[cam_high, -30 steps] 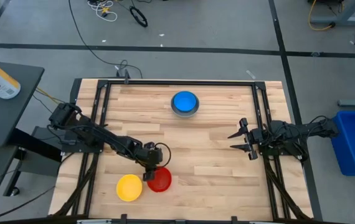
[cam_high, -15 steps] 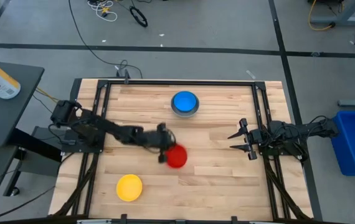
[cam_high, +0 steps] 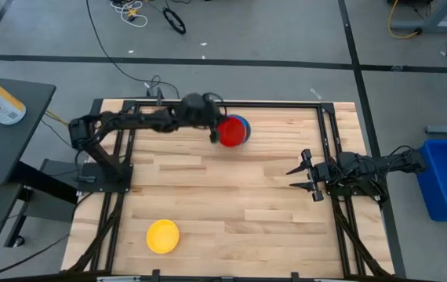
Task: Nest bowls inside each other
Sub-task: Stack the red bowl on the blue bowl
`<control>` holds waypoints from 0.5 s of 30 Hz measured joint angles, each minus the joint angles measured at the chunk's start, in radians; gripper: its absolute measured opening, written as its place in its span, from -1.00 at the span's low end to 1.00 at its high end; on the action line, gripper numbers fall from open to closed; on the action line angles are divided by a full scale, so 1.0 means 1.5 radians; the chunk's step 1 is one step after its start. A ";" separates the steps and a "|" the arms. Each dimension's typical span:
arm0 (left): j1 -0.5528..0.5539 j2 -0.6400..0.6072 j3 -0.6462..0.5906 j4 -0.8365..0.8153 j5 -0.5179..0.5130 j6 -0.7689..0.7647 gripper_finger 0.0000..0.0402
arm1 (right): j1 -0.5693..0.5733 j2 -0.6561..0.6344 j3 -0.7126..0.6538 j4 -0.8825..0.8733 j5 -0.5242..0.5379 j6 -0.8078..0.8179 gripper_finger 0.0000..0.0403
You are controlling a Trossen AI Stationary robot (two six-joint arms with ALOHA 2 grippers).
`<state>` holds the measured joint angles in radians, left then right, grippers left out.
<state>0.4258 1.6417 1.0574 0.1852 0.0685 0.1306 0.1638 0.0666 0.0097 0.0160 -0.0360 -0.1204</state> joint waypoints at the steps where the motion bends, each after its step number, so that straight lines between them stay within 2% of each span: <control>1: 0.015 0.010 0.017 -0.008 0.013 0.003 -0.97 | 0.000 0.000 0.000 0.000 0.000 0.000 -0.04; 4: 0.052 0.051 0.072 -0.057 0.062 0.004 -0.97 | 0.000 0.003 0.000 0.000 0.003 0.000 -0.06; 6: 0.066 0.091 0.113 -0.092 0.068 0.004 -0.97 | 0.000 0.004 0.000 -0.001 0.006 0.000 -0.07; 11: 0.075 0.187 0.221 -0.213 0.049 0.016 -0.97 | 0.000 0.009 0.000 -0.001 0.006 0.006 -0.08; 15: 0.067 0.235 0.290 -0.304 0.006 0.028 -0.97 | 0.000 0.009 0.000 -0.001 0.006 0.007 -0.06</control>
<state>0.5267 1.9941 1.4927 -0.2702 0.0775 0.1722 0.1642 0.0799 0.0097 0.0151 -0.0278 -0.1093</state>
